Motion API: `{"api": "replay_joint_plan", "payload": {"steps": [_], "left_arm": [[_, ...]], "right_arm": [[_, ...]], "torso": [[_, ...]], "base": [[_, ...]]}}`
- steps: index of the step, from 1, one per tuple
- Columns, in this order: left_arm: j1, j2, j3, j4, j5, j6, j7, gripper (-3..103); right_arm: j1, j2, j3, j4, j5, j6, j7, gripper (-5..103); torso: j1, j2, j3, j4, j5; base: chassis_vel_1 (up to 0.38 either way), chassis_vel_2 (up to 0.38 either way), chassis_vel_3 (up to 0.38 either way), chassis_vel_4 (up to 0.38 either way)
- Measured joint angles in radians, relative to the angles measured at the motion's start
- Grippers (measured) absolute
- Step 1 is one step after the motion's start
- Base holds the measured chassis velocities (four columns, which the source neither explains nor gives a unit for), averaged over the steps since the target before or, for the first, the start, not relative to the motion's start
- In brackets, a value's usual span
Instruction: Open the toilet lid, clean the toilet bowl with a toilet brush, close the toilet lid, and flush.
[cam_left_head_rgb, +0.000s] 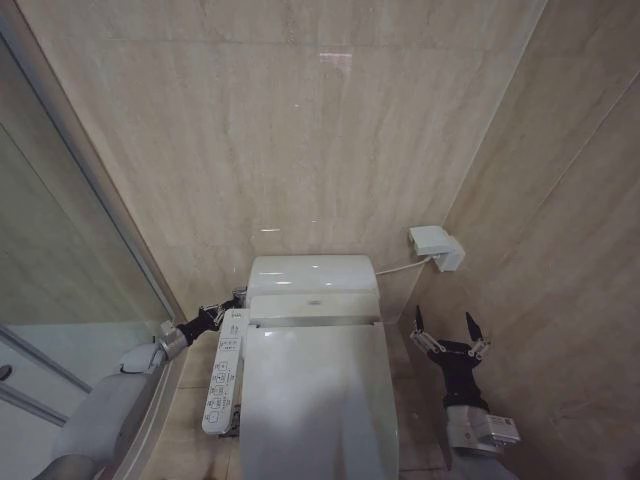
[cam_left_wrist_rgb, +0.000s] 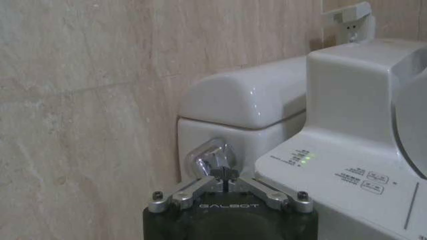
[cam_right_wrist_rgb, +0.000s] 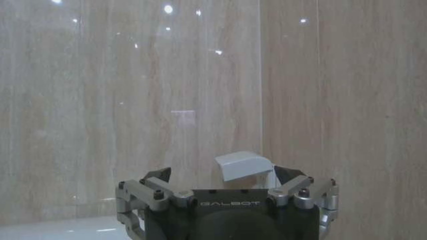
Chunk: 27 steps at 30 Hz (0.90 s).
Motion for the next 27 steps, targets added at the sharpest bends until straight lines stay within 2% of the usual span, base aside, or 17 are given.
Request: {"api": "replay_joint_plan", "payload": {"steps": [8, 10, 13, 15, 17, 19, 20, 23, 25, 26, 27], "left_arm": [[0.039, 0.003, -0.036, -0.036, 0.000, 0.008, 0.001, 0], [0.084, 0.014, -0.072, -0.074, 0.005, 0.022, 0.004, 0], [0.127, 0.027, -0.106, -0.099, 0.012, 0.028, 0.012, 0], [0.148, 0.032, -0.119, -0.108, 0.015, 0.029, 0.016, 0], [0.185, 0.040, -0.146, -0.123, 0.018, 0.032, 0.021, 0], [0.206, 0.050, -0.171, -0.135, 0.018, 0.033, 0.020, 0], [0.222, 0.056, -0.191, -0.146, 0.018, 0.034, 0.014, 0], [0.259, 0.070, -0.227, -0.180, 0.014, 0.046, -0.014, 0], [0.301, 0.088, -0.255, -0.240, -0.007, 0.058, -0.072, 0], [0.301, 0.088, -0.255, -0.240, -0.007, 0.058, -0.072, 0], [0.321, 0.094, -0.265, -0.269, -0.021, 0.065, -0.109, 0]], "right_arm": [[0.000, 0.000, 0.000, 0.000, 0.000, 0.000, 0.000, 100], [0.000, 0.000, 0.000, 0.000, 0.000, 0.000, 0.000, 100], [0.000, 0.000, 0.000, 0.000, 0.000, 0.000, 0.000, 100], [0.000, 0.000, 0.000, 0.000, 0.000, 0.000, 0.000, 100], [0.000, 0.000, 0.000, 0.000, 0.000, 0.000, 0.000, 100], [0.000, 0.000, 0.000, 0.000, 0.000, 0.000, 0.000, 100], [0.000, 0.000, 0.000, 0.000, 0.000, 0.000, 0.000, 100], [0.000, 0.000, 0.000, 0.000, 0.000, 0.000, 0.000, 100], [0.000, 0.000, 0.000, 0.000, 0.000, 0.000, 0.000, 100], [0.000, 0.000, 0.000, 0.000, 0.000, 0.000, 0.000, 100], [0.000, 0.000, 0.000, 0.000, 0.000, 0.000, 0.000, 100]], "torso": [[0.000, 0.000, 0.000, -0.0002, 0.0003], [0.000, 0.000, 0.000, -0.0012, -0.0001], [0.000, 0.000, 0.000, -0.0006, 0.0012], [0.000, 0.000, 0.000, -0.0003, 0.0006], [0.000, 0.000, 0.000, -0.0002, -0.0017], [0.000, 0.000, 0.000, -0.0003, -0.0004], [-0.001, 0.000, 0.000, -0.0001, 0.0010], [0.000, 0.000, 0.000, -0.0002, -0.0010], [0.000, 0.000, 0.000, 0.0002, 0.0009], [0.000, 0.000, 0.000, 0.0002, 0.0009], [0.000, 0.000, 0.000, 0.0003, 0.0005]], "base": [[0.000, 0.000, 0.000, 0.000], [0.000, 0.000, 0.000, 0.000], [0.000, 0.000, 0.000, 0.000], [0.000, 0.000, 0.000, 0.000], [0.000, 0.000, 0.000, 0.000], [0.000, 0.000, 0.000, 0.000], [0.000, 0.000, 0.000, 0.000], [0.000, 0.000, 0.000, 0.000], [0.000, 0.000, 0.000, 0.000], [0.000, 0.000, 0.000, 0.000], [0.000, 0.000, 0.000, 0.000]]}}
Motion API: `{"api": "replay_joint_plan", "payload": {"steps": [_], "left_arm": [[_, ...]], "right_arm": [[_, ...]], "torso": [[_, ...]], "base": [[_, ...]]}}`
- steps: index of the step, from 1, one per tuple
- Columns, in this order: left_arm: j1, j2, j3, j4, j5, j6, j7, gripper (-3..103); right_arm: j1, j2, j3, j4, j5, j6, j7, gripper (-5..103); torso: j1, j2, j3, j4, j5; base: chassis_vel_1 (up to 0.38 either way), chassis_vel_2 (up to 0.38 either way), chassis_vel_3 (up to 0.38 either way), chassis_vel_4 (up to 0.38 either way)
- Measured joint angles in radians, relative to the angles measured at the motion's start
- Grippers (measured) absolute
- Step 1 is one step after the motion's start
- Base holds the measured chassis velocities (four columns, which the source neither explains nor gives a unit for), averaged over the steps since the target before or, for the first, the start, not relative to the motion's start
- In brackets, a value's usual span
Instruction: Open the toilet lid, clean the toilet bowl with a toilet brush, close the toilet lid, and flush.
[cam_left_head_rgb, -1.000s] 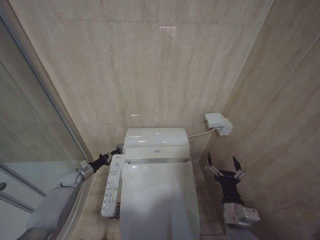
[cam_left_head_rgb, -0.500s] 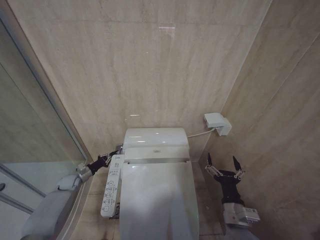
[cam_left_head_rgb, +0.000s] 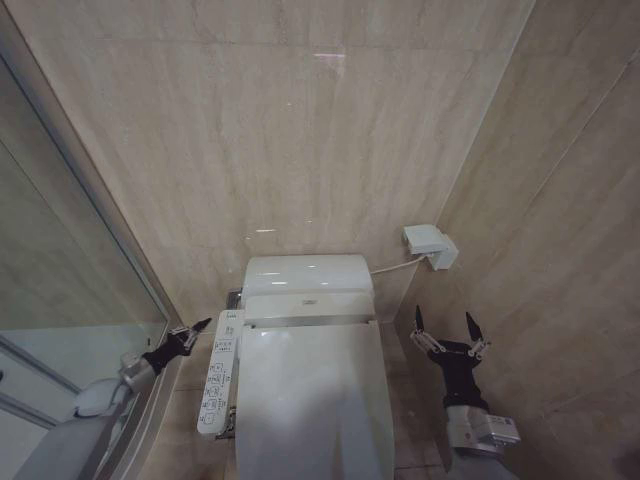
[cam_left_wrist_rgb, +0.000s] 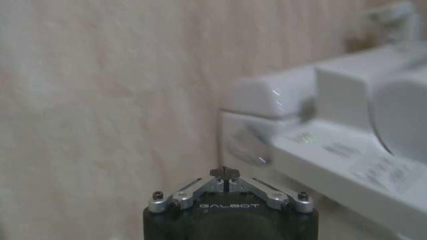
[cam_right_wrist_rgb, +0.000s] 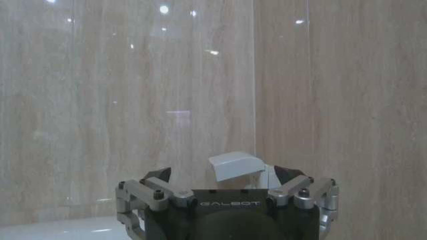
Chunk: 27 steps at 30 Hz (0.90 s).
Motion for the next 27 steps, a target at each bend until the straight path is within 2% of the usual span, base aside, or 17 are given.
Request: {"api": "replay_joint_plan", "payload": {"steps": [2, 3, 5, 9, 10, 12, 16, 17, 18, 21, 22, 24, 25, 27], "left_arm": [[0.053, 0.012, -0.018, -0.090, -0.044, 0.024, -0.120, 0], [0.053, 0.012, -0.018, -0.090, -0.044, 0.024, -0.120, 0], [0.089, 0.015, -0.036, -0.157, -0.078, 0.033, -0.185, 0], [0.135, 0.007, -0.065, -0.227, -0.100, 0.036, -0.239, 0], [0.153, 0.001, -0.073, -0.252, -0.108, 0.043, -0.263, 18], [0.163, -0.003, -0.077, -0.270, -0.111, 0.050, -0.280, 18], [0.230, -0.030, -0.119, -0.386, -0.115, 0.087, -0.360, 18], [0.245, -0.037, -0.135, -0.417, -0.115, 0.098, -0.381, 44], [0.245, -0.037, -0.135, -0.417, -0.115, 0.098, -0.381, 44], [0.304, -0.061, -0.196, -0.527, -0.118, 0.145, -0.459, 44], [0.304, -0.061, -0.196, -0.527, -0.118, 0.145, -0.459, 44], [0.355, -0.080, -0.237, -0.618, -0.123, 0.188, -0.505, 44], [0.373, -0.089, -0.252, -0.651, -0.123, 0.201, -0.521, 72], [0.397, -0.103, -0.270, -0.690, -0.123, 0.213, -0.537, 72]], "right_arm": [[0.000, 0.000, 0.000, 0.000, 0.000, 0.000, 0.000, 100], [0.000, 0.000, 0.000, 0.000, 0.000, 0.000, 0.000, 100], [0.000, 0.000, 0.000, 0.000, 0.000, 0.000, 0.000, 100], [0.000, 0.000, 0.000, 0.000, 0.000, 0.000, 0.000, 100], [0.000, 0.000, 0.000, 0.000, 0.000, 0.000, 0.000, 100], [0.000, 0.000, 0.000, 0.000, 0.000, 0.000, 0.000, 100], [0.000, 0.000, 0.000, 0.000, 0.000, 0.000, 0.000, 100], [0.000, 0.000, 0.000, 0.000, 0.000, 0.000, 0.000, 100], [0.000, 0.000, 0.000, 0.000, 0.000, 0.000, 0.000, 100], [0.000, 0.000, 0.000, 0.000, 0.000, 0.000, 0.000, 100], [0.000, 0.000, 0.000, 0.000, 0.000, 0.000, 0.000, 100], [0.000, 0.000, 0.000, 0.000, 0.000, 0.000, 0.000, 100], [0.000, 0.000, 0.000, 0.000, 0.000, 0.000, 0.000, 100], [0.000, 0.000, 0.000, 0.000, 0.000, 0.000, 0.000, 100]], "torso": [[0.000, 0.000, 0.000, 0.0000, -0.0007], [0.000, 0.000, 0.000, 0.0000, -0.0007], [0.000, 0.000, 0.000, -0.0002, -0.0001], [0.000, 0.000, 0.000, -0.0002, -0.0002], [0.000, 0.000, 0.000, -0.0002, -0.0003], [0.000, 0.000, 0.000, 0.0001, -0.0005], [0.000, 0.000, 0.000, -0.0002, -0.0005], [0.000, 0.000, 0.000, -0.0002, -0.0004], [0.000, 0.000, 0.000, -0.0002, -0.0004], [0.000, 0.000, 0.000, -0.0002, -0.0003], [0.000, 0.000, 0.000, -0.0002, -0.0003], [0.000, 0.000, 0.000, -0.0001, -0.0001], [0.000, 0.000, 0.000, 0.0001, -0.0001], [0.000, 0.000, 0.000, -0.0002, -0.0001]], "base": [[0.000, 0.000, 0.000, 0.000], [0.000, 0.000, 0.000, 0.000], [0.000, 0.000, 0.000, 0.000], [0.000, 0.000, 0.000, 0.000], [0.000, 0.000, 0.000, 0.000], [0.000, 0.000, 0.000, 0.000], [0.000, 0.000, 0.000, 0.000], [0.000, 0.000, 0.000, 0.000], [0.000, 0.000, 0.000, 0.000], [0.000, 0.000, 0.000, 0.000], [0.000, 0.000, 0.000, 0.000], [0.000, 0.000, 0.000, 0.000], [0.000, 0.000, 0.000, 0.000], [0.000, 0.000, 0.000, 0.000]]}}
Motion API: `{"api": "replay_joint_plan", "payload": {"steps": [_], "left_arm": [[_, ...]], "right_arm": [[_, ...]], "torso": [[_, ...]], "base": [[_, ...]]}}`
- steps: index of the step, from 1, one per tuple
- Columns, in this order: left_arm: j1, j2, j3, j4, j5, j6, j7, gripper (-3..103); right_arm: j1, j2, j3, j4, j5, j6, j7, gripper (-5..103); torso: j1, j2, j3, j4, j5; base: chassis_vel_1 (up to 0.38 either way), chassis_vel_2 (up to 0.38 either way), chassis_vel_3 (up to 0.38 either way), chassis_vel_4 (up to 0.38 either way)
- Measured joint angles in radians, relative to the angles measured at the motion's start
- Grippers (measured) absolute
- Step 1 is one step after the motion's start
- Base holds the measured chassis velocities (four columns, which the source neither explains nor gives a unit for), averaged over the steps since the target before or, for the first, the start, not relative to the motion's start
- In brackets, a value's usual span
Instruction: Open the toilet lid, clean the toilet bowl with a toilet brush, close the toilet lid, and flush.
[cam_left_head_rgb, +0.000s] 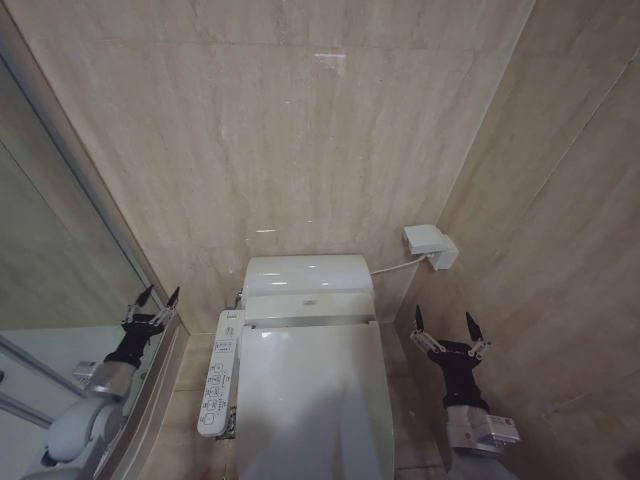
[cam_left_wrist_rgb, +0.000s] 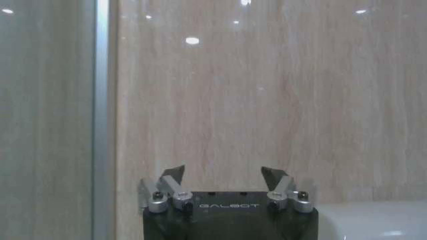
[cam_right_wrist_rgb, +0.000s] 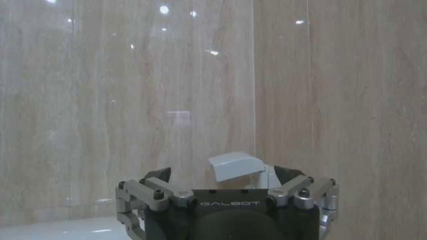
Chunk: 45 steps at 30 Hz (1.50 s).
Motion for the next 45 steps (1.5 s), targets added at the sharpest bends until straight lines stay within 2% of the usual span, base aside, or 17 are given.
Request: {"api": "replay_joint_plan", "payload": {"steps": [4, 5, 12, 18, 28, 36, 45], "left_arm": [[0.061, -0.036, -0.033, -0.083, 0.012, 0.010, -0.023, 72], [0.079, -0.049, -0.039, -0.107, 0.019, 0.010, -0.026, 97], [0.154, -0.112, -0.053, -0.225, 0.038, 0.010, -0.048, 97], [0.204, -0.150, -0.041, -0.302, 0.064, 0.031, -0.082, 100], [0.227, -0.188, 0.021, -0.350, 0.082, 0.037, -0.122, 100], [0.241, -0.218, 0.070, -0.373, 0.101, 0.046, -0.104, 100], [0.265, -0.207, 0.036, -0.368, 0.114, 0.039, -0.080, 100]], "right_arm": [[0.000, 0.000, 0.000, 0.000, 0.000, 0.000, 0.000, 100], [0.000, 0.000, 0.000, 0.000, 0.000, 0.000, 0.000, 100], [0.000, 0.000, 0.000, 0.000, 0.000, 0.000, 0.000, 100], [0.000, 0.000, 0.000, 0.000, 0.000, 0.000, 0.000, 100], [0.000, 0.000, 0.000, 0.000, 0.000, 0.000, 0.000, 100], [0.000, 0.000, 0.000, 0.000, 0.000, 0.000, 0.000, 100], [0.000, 0.000, 0.000, 0.000, 0.000, 0.000, 0.000, 100]], "torso": [[0.000, 0.000, 0.000, 0.0002, -0.0001], [0.000, 0.000, 0.000, 0.0002, -0.0001], [0.000, 0.000, 0.000, 0.0000, -0.0001], [0.000, 0.000, 0.000, 0.0001, -0.0003], [0.000, 0.000, 0.000, 0.0000, -0.0002], [0.000, 0.000, 0.000, 0.0001, -0.0002], [0.000, 0.000, 0.000, 0.0002, -0.0003]], "base": [[0.000, 0.000, 0.000, 0.000], [0.000, 0.000, 0.000, 0.000], [0.000, 0.000, 0.000, 0.000], [0.000, 0.000, 0.000, 0.000], [0.000, 0.000, 0.000, 0.000], [0.000, 0.000, 0.000, 0.000], [0.000, 0.000, 0.000, 0.000]]}}
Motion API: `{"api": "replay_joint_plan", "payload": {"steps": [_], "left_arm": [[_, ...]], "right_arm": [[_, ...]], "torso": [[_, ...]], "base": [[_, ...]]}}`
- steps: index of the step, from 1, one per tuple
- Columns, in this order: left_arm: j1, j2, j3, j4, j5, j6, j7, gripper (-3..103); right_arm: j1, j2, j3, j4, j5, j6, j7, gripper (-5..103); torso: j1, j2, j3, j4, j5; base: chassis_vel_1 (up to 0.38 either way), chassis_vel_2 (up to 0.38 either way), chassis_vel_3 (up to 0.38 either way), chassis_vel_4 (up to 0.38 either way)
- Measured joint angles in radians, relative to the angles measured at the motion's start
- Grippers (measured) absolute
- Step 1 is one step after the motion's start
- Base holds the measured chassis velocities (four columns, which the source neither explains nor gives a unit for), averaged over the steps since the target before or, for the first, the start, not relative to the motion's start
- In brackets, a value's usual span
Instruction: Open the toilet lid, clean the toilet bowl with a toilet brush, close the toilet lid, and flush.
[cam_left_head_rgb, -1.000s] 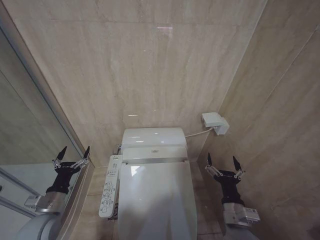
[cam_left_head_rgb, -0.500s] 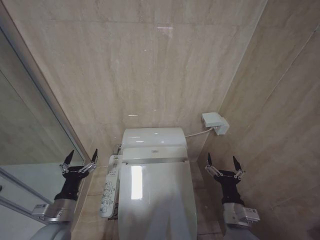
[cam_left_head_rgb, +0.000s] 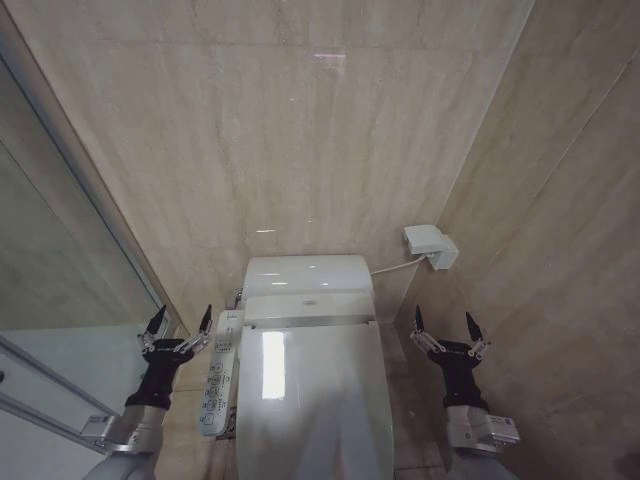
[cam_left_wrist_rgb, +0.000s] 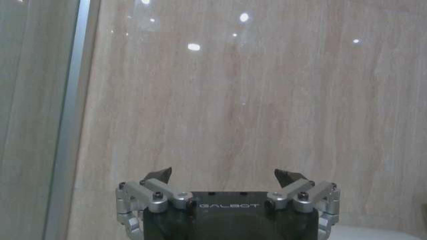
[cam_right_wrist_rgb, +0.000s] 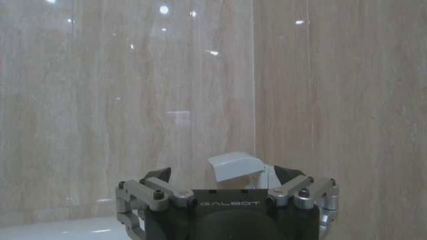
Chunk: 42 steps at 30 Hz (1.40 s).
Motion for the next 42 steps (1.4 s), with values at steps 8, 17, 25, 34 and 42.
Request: {"api": "replay_joint_plan", "payload": {"steps": [8, 17, 25, 34, 42], "left_arm": [[0.018, 0.005, -0.051, 0.012, -0.009, 0.000, 0.012, 100], [0.008, 0.008, -0.064, 0.013, -0.051, 0.004, 0.018, 100], [0.001, 0.007, -0.060, 0.011, -0.008, 0.017, 0.010, 100], [0.002, -0.008, -0.019, -0.017, 0.018, 0.031, -0.007, 100], [0.041, -0.024, -0.019, -0.049, 0.022, 0.022, -0.009, 100]], "right_arm": [[0.000, 0.000, 0.000, 0.000, 0.000, 0.000, 0.000, 100], [0.000, 0.000, 0.000, 0.000, 0.000, 0.000, 0.000, 100], [0.000, 0.000, 0.000, 0.000, 0.000, 0.000, 0.000, 100], [0.000, 0.000, 0.000, 0.000, 0.000, 0.000, 0.000, 100], [0.000, 0.000, 0.000, 0.000, 0.000, 0.000, 0.000, 100]], "torso": [[0.000, 0.000, 0.000, 0.0000, 0.0000], [0.000, 0.000, 0.000, -0.0001, 0.0000], [0.000, 0.000, 0.000, -0.0001, 0.0000], [0.000, 0.000, 0.000, -0.0001, 0.0000], [0.000, 0.000, 0.000, -0.0001, 0.0001]], "base": [[0.000, 0.000, 0.000, 0.000], [0.000, 0.000, 0.000, 0.000], [0.000, 0.000, 0.000, 0.000], [0.000, 0.000, 0.000, 0.000], [0.000, 0.000, 0.000, 0.000]]}}
